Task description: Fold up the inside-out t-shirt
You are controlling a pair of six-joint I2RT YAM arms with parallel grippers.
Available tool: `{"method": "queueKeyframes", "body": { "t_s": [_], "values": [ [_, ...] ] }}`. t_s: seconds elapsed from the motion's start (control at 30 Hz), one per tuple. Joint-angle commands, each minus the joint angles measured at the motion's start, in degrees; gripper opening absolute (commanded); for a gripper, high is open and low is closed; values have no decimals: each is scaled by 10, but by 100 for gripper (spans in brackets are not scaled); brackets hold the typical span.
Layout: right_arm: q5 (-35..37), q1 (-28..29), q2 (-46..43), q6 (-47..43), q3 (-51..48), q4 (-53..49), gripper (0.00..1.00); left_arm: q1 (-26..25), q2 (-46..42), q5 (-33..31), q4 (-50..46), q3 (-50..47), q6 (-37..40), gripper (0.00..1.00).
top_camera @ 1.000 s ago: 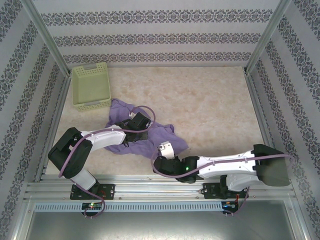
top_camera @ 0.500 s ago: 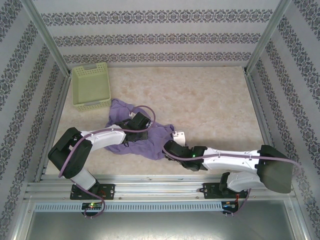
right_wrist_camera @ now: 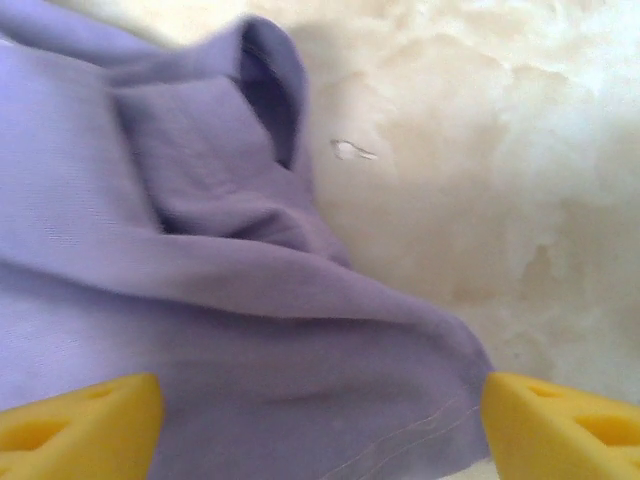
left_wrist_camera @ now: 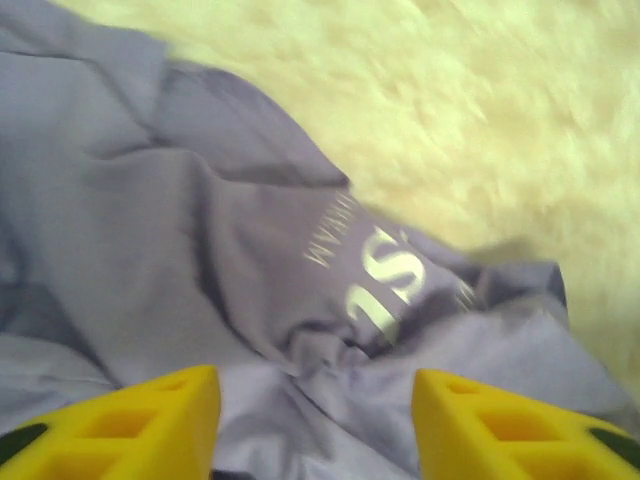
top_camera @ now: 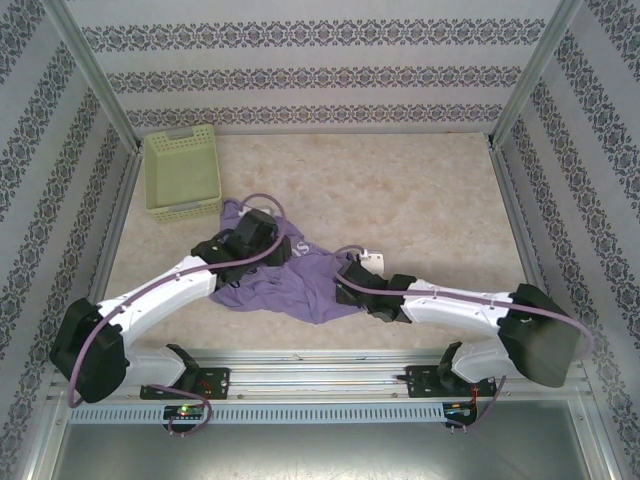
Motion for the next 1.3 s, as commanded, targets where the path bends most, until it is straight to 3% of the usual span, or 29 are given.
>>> {"method": "queueKeyframes", "body": {
  "t_s": [0.0,0.1,0.23,0.43,0.5,0.67,0.83,0.93,1.03,1.27],
  "values": [
    [16,28,-11,-33,33,17,90,57,1,-23,-51,-20,20,65],
    [5,51,39,-45,76,12,93,96,29,3,-35,-19,30,71],
    [-10,68,119,-43,113,15,92,102,102,37,-21,13,47,74],
    [-21,22,171,-18,115,-29,85,100,181,82,-5,23,27,57],
    [-30,-15,161,-20,96,-30,83,82,181,102,14,8,10,52],
    [-41,-114,144,-55,89,-53,81,-19,166,120,44,-8,-49,48],
    [-56,-218,107,-94,87,-54,82,-96,112,114,54,-2,-76,50],
    [-48,-244,64,-121,88,-55,83,-80,66,70,12,6,-57,58],
    [-30,-214,12,-139,90,-56,86,-24,46,51,-21,14,-22,63],
    [-77,-117,14,-114,102,-1,89,49,151,40,-37,84,36,77]
  ]
}}
